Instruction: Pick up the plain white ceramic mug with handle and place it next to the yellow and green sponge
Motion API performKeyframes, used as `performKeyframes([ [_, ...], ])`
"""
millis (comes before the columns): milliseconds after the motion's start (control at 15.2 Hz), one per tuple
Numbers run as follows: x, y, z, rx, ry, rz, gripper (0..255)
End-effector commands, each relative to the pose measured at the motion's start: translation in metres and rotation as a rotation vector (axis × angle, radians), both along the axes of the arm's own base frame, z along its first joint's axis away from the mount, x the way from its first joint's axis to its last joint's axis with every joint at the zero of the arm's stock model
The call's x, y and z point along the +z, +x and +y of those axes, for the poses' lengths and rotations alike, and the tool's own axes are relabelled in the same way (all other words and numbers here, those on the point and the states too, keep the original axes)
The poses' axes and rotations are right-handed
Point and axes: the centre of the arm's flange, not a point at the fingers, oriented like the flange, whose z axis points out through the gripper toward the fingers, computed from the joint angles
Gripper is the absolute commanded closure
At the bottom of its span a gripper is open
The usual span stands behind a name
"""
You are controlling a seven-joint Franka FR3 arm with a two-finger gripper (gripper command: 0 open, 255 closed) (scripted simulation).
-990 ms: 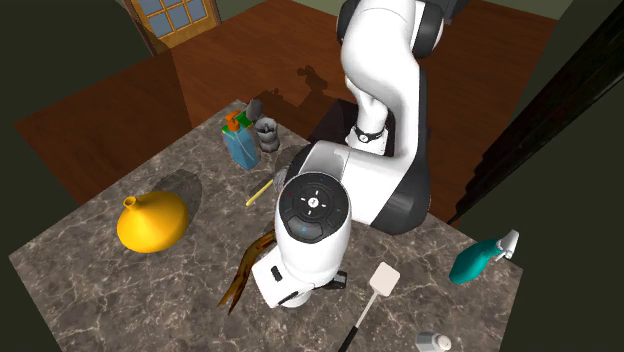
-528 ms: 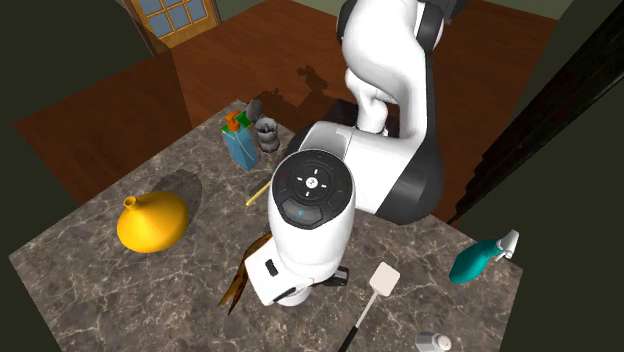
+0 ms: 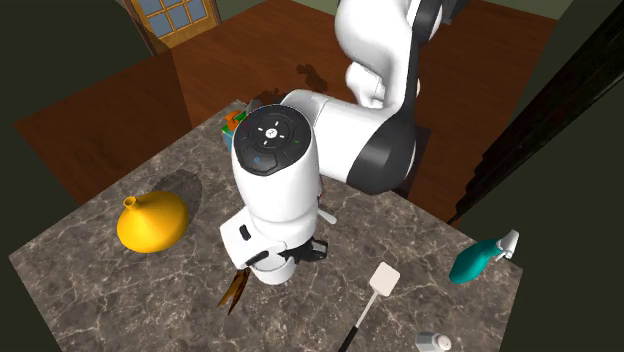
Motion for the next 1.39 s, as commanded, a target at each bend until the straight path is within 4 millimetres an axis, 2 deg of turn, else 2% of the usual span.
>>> performKeyframes([
  [0, 0.001, -0.007, -0.025, 0.001, 0.000, 0.000, 255],
  [1320, 0.002, -0.088, -0.276, 0.001, 0.000, 0.000, 255],
])
